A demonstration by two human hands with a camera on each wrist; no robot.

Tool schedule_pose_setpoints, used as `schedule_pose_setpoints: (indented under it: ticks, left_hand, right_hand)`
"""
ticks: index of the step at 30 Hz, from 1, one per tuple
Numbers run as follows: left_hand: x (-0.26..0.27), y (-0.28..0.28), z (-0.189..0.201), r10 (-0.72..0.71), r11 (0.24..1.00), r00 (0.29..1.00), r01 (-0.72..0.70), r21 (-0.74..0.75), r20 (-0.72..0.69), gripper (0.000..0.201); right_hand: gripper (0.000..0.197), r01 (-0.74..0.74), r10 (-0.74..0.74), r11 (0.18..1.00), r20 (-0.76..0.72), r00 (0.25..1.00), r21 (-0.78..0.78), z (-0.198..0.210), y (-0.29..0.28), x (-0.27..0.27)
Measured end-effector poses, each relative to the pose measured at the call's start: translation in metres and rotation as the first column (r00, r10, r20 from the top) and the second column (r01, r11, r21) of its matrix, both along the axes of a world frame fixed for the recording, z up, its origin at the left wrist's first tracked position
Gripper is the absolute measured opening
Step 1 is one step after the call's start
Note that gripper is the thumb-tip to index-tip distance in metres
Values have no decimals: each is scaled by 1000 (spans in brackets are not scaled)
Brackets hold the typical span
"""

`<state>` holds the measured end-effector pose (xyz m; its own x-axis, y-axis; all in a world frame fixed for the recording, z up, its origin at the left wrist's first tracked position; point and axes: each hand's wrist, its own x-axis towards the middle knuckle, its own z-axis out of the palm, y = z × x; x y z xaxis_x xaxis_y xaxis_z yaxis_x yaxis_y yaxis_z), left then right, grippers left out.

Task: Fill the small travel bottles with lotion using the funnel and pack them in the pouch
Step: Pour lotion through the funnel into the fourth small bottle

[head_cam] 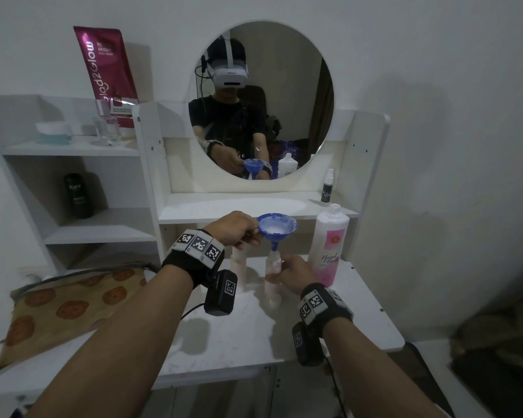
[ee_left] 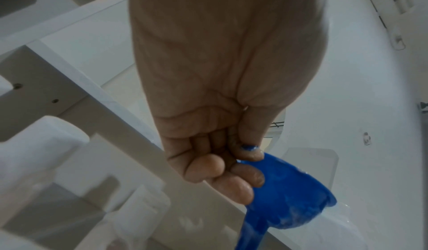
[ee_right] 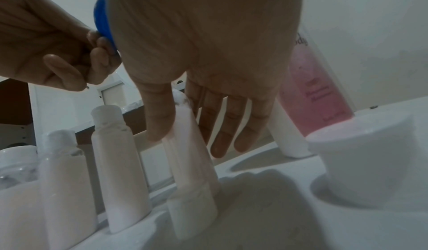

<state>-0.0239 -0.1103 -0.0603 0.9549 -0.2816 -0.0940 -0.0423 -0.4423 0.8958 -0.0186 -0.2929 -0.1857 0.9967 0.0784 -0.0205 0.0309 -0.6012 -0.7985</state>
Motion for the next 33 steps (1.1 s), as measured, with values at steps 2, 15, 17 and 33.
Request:
schedule_pose_setpoints:
  ticks: [2, 15, 17, 33]
  left_hand:
    - [0, 1, 1, -6, 1000, 1000, 6, 0, 4, 30]
    - [-4, 2, -11, -29, 998, 999, 30, 48, -18, 29]
    - [-7, 3, -12, -43, 999, 999, 43, 31, -5, 29]
    - [-73, 82, -91, -157, 959, 982, 125, 256, 108, 22]
  right_hand:
    - [38, -3, 3, 1000, -5, 1000, 1, 0, 0, 0]
    - [42, -9, 9, 1000, -21, 1000, -24, 3, -2, -1]
    - [42, -8, 8, 999, -17, 1000, -37, 3, -2, 0]
    - [28, -36, 40, 996, 51, 998, -82, 10, -7, -3]
